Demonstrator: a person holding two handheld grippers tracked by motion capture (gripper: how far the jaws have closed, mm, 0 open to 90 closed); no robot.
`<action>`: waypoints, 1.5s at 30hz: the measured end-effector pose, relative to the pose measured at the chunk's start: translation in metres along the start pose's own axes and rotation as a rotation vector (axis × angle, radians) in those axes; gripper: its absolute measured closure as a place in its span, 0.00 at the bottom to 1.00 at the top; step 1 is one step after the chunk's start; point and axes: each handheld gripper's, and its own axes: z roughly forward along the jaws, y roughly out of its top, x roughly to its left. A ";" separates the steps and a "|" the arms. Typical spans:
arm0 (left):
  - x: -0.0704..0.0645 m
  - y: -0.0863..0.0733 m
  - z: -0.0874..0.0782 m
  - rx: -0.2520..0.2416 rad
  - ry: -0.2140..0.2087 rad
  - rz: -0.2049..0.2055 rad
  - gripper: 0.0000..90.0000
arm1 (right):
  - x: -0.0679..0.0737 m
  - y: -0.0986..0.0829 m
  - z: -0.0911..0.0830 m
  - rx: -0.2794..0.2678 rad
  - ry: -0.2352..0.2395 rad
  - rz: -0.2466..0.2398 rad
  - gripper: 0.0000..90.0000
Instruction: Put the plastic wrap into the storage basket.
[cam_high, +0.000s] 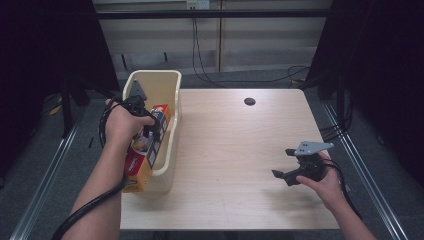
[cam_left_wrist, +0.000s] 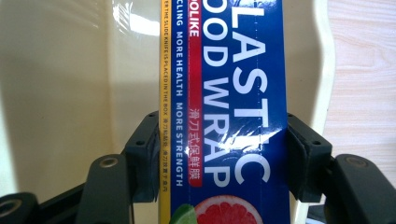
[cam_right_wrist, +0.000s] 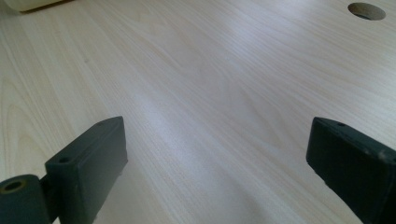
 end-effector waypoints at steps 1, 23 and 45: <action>0.000 0.000 0.001 -0.002 0.000 -0.001 0.45 | 0.000 0.000 0.000 0.001 0.000 0.001 0.06; -0.001 0.003 0.013 0.003 0.002 -0.009 0.44 | -0.001 -0.001 0.000 0.006 -0.008 -0.001 0.06; -0.002 0.003 0.023 0.006 -0.001 0.004 0.44 | -0.001 -0.001 0.001 0.007 0.003 -0.002 0.06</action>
